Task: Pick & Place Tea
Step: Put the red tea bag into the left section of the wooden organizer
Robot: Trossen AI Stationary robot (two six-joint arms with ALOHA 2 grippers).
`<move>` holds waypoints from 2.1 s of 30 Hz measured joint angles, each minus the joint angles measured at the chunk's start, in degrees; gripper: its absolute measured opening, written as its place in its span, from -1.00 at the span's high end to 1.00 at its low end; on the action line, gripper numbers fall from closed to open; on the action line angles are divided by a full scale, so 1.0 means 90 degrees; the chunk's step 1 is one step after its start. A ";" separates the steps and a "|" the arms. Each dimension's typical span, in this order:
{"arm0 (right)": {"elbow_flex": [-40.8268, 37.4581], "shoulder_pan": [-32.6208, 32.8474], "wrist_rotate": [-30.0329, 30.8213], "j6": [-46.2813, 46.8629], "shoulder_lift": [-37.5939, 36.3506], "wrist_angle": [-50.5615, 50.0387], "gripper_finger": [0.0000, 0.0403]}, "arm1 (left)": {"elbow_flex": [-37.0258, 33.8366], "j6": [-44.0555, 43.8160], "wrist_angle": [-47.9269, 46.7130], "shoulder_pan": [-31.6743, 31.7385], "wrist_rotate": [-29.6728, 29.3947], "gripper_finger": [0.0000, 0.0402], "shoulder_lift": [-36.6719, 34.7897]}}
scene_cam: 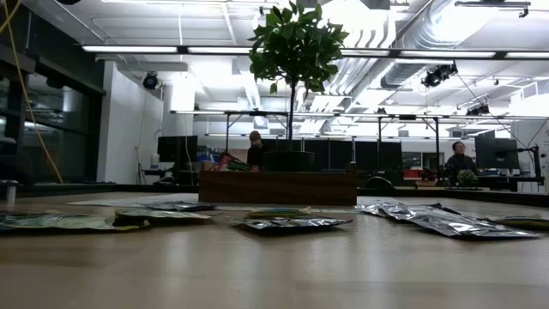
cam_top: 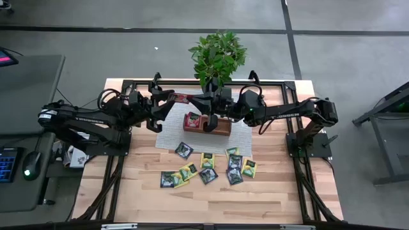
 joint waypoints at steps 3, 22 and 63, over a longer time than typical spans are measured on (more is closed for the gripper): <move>0.0000 0.0000 0.0000 0.0000 0.0000 -0.0002 1.00 | 0.0000 0.0075 0.0010 0.0000 -0.0002 0.26 -0.0005; 0.0002 0.0000 -0.0044 0.0084 0.0002 -0.0002 0.98 | -0.0002 0.0334 0.0004 -0.0002 -0.0119 0.99 -0.0002; 0.0010 0.1152 0.2638 0.0681 -0.3529 -0.8012 -0.10 | 0.1316 0.0170 -0.7177 0.1544 0.2289 1.00 0.1232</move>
